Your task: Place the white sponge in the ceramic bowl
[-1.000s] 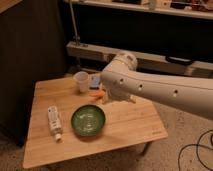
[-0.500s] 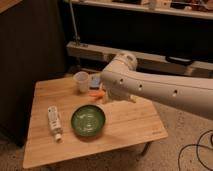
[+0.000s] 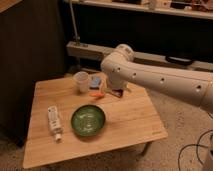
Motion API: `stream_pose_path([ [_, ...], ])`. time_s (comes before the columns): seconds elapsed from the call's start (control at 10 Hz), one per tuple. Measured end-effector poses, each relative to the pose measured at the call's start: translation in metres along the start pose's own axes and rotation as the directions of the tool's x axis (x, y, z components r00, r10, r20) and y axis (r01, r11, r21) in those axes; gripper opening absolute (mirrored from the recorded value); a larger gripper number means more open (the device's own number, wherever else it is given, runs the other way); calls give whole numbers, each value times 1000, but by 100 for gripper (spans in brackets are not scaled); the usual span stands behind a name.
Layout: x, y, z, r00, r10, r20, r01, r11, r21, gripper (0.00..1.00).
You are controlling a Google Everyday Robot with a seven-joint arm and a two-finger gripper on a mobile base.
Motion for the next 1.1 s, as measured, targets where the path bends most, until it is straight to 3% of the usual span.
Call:
stream_pose_path([
  [0.1,12,-2,6,1000,2,-14,-1,999,48,80],
  [0.2,27,-4,13,999,6,-36,-1,992,123,80],
  [0.3,32,-6,16,999,5,-43,1,991,137,80],
  [0.9,103,-45,68,1000,-13,1,12,988,151,80],
  [1.1,124,-52,81,999,-39,13,37,991,129,80],
])
